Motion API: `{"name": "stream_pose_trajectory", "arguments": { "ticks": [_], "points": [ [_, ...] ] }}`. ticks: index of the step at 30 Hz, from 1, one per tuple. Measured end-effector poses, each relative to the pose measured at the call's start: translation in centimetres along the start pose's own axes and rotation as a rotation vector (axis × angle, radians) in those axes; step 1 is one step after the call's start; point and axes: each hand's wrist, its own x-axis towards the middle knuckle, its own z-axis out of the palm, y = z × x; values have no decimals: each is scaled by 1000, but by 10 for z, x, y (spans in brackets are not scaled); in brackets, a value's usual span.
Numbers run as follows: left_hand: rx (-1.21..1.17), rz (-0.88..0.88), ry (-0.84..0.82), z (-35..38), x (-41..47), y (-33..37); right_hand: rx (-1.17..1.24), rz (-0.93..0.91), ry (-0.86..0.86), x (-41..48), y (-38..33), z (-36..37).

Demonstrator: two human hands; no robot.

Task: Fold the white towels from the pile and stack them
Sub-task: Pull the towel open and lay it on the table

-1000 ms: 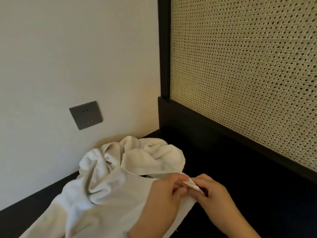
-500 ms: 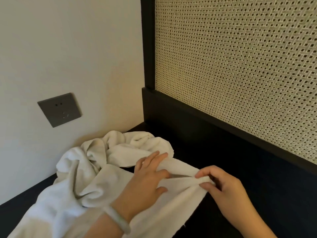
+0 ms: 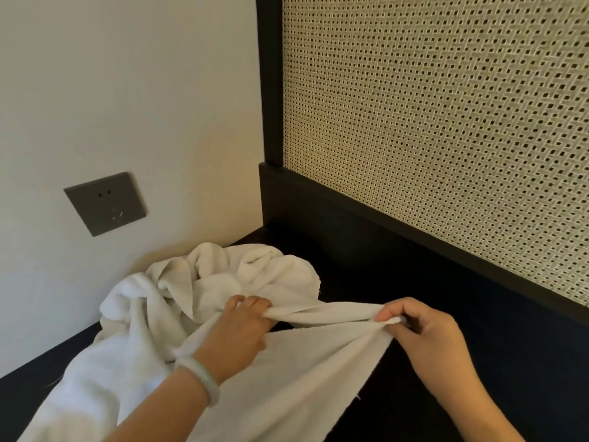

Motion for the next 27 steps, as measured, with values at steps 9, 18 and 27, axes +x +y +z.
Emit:
{"name": "stream_pose_trajectory", "arguments": {
  "ticks": [9,18,27],
  "points": [
    [-216,-191,286,-57,-1,-21,-380,-86,40,18,-6,0],
    [-66,-323,650,-203,-87,-76,-280,-573,11,70,-141,27],
    [93,-525,666,-242,-158,-78,-249,-716,-160,106,-228,19]
  ]
}}
